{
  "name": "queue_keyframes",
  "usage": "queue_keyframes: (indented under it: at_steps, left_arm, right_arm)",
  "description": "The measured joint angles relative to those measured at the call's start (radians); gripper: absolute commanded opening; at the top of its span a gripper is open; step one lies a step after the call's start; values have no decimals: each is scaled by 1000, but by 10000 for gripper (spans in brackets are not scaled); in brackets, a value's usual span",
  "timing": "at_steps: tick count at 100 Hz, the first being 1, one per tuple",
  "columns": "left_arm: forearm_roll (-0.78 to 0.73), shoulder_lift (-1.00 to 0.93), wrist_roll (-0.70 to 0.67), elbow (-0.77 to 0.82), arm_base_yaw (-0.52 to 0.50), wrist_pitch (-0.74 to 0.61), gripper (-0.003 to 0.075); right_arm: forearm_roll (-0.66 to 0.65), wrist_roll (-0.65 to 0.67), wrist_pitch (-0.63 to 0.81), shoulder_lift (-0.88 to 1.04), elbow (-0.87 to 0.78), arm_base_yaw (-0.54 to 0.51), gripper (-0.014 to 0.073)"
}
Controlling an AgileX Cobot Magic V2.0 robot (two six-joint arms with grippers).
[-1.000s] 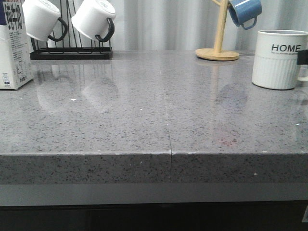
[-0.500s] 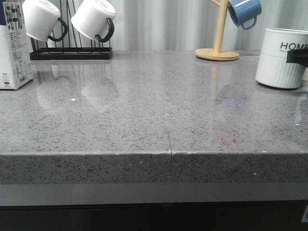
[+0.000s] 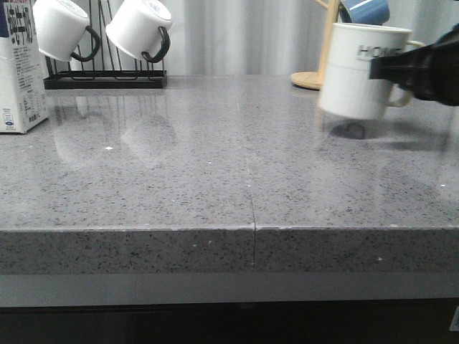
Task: Place milk next to cup
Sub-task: 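Grasp the mug handle with the right gripper and slide mug toward center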
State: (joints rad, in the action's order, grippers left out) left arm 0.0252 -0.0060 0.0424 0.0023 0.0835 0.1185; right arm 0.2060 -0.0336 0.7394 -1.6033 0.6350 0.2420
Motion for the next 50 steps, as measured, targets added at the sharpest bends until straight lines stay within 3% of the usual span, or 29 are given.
queue_keyframes:
  at_steps: [34,44,50]
  left_arm:
    - [0,0,0,0,0,0,-21]
    - [0,0,0,0,0,0,-21]
    - [0,0,0,0,0,0,-21]
  right_arm:
    - [0,-1,-4,-58,83,190,-57]
    - [0,-1,-4,-108,115,212,-6]
    - [0,-1,-6,-132,123,220,75]
